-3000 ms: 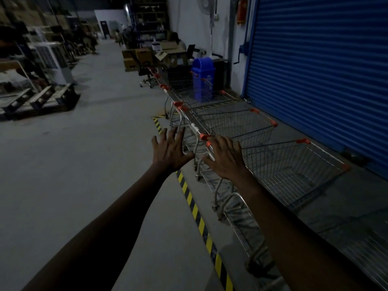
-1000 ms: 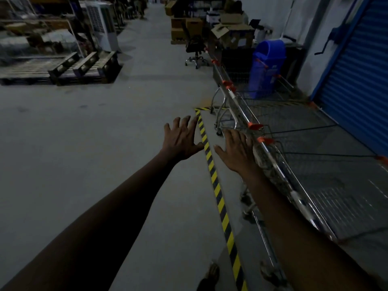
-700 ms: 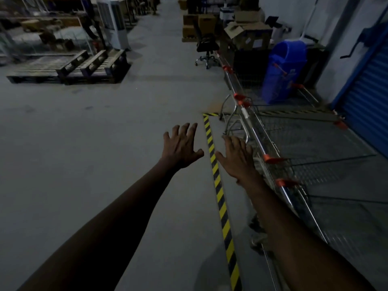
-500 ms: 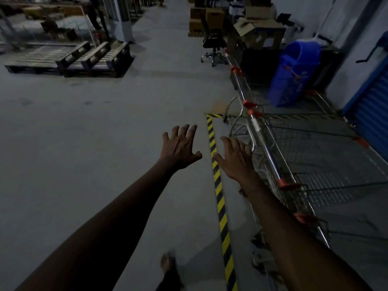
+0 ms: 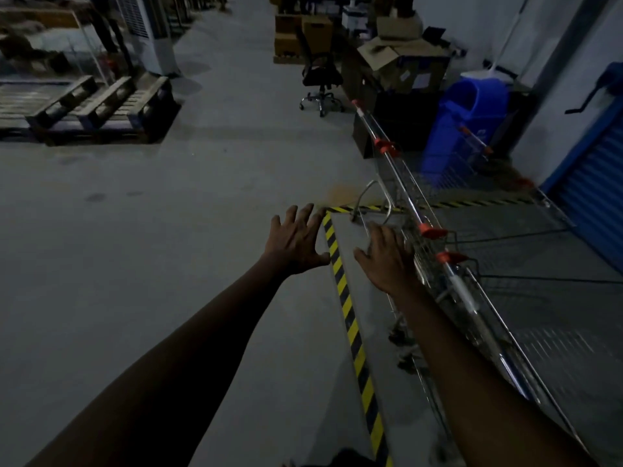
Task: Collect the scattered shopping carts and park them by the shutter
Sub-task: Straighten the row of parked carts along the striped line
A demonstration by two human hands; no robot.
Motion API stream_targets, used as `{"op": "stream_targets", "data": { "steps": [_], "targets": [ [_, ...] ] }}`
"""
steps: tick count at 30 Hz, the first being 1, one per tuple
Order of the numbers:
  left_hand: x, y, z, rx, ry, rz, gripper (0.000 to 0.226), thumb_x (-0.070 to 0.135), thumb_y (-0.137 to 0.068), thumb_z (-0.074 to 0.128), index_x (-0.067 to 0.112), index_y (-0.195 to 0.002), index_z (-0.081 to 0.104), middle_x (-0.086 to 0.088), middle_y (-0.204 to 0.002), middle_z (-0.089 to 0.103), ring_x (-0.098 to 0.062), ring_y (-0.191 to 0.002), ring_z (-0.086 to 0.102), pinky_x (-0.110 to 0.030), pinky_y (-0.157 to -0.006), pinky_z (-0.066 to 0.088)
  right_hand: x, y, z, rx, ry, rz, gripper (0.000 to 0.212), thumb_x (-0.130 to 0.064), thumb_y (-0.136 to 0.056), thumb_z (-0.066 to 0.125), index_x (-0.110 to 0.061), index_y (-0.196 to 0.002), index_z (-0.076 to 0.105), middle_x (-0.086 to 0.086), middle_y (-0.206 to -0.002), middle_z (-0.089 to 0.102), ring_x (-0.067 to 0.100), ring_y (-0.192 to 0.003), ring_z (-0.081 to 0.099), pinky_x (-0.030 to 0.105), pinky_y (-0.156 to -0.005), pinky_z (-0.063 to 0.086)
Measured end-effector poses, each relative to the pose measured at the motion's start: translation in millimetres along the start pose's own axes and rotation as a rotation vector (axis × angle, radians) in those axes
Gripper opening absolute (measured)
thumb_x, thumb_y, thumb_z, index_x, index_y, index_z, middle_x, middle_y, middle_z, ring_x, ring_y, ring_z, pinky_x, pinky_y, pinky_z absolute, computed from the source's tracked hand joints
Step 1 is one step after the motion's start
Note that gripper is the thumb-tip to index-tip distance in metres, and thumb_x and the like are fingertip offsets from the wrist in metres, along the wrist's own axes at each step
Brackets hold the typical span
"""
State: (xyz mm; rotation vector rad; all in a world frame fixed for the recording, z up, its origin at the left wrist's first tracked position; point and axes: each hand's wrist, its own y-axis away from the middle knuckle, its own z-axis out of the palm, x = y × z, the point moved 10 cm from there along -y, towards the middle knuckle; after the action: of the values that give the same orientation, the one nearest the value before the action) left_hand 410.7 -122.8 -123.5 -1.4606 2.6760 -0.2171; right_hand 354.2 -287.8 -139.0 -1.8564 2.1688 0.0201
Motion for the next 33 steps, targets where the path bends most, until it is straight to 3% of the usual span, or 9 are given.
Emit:
{"op": "stream_targets", "data": {
  "steps": [12, 19, 26, 29, 33],
  "targets": [
    [-99, -245, 72, -0.086, -0.022, 0.069, 0.108, 0.073, -0.076, 0.051, 0.024, -0.154, -0.005, -0.009, -0.161, 0.008, -0.037, -0.144, 0.013, -0.058, -0.106, 0.025, 12, -270, 76, 0.005, -0.085, 0.067, 0.065, -0.047, -0.094, 0.050, -0.019, -0.148, 0.028, 0.006, -0.151, 0.030, 0.030, -0.136, 0.028, 0.049, -0.109, 0.021],
    [-150, -397, 90, -0.118, -0.016, 0.118, 0.107, 0.071, -0.077, 0.053, 0.023, -0.154, -0.005, -0.008, -0.161, 0.008, -0.035, -0.143, 0.015, -0.055, -0.105, 0.028, 33, -432, 95, 0.008, -0.138, 0.104, 0.064, -0.045, -0.089, 0.055, -0.021, -0.144, 0.033, 0.009, -0.145, 0.038, 0.032, -0.133, 0.033, 0.052, -0.105, 0.030],
    [-189, -536, 147, -0.156, -0.038, 0.236, 0.109, 0.082, -0.072, 0.036, 0.023, -0.154, -0.003, -0.010, -0.160, 0.011, -0.036, -0.142, 0.018, -0.054, -0.103, 0.028, 73, -549, 136, -0.006, -0.103, 0.199, 0.067, -0.050, -0.087, 0.055, -0.021, -0.144, 0.034, 0.010, -0.147, 0.036, 0.035, -0.134, 0.033, 0.055, -0.106, 0.028],
    [-201, -609, 165, -0.153, -0.019, 0.301, 0.110, 0.074, -0.074, 0.053, 0.025, -0.154, -0.004, -0.009, -0.160, 0.010, -0.036, -0.142, 0.016, -0.054, -0.104, 0.027, 96, -594, 145, 0.028, -0.069, 0.267, 0.067, -0.049, -0.084, 0.057, -0.019, -0.141, 0.038, 0.011, -0.142, 0.041, 0.036, -0.130, 0.037, 0.055, -0.103, 0.033],
    [-207, -693, 175, -0.147, -0.003, 0.395, 0.113, 0.075, -0.071, 0.058, 0.026, -0.154, 0.001, -0.007, -0.160, 0.014, -0.035, -0.141, 0.021, -0.053, -0.103, 0.030, 115, -643, 146, 0.099, -0.089, 0.408, 0.080, -0.060, -0.073, 0.029, -0.016, -0.139, 0.043, 0.013, -0.138, 0.046, 0.037, -0.126, 0.043, 0.050, -0.099, 0.035]
  ]
}}
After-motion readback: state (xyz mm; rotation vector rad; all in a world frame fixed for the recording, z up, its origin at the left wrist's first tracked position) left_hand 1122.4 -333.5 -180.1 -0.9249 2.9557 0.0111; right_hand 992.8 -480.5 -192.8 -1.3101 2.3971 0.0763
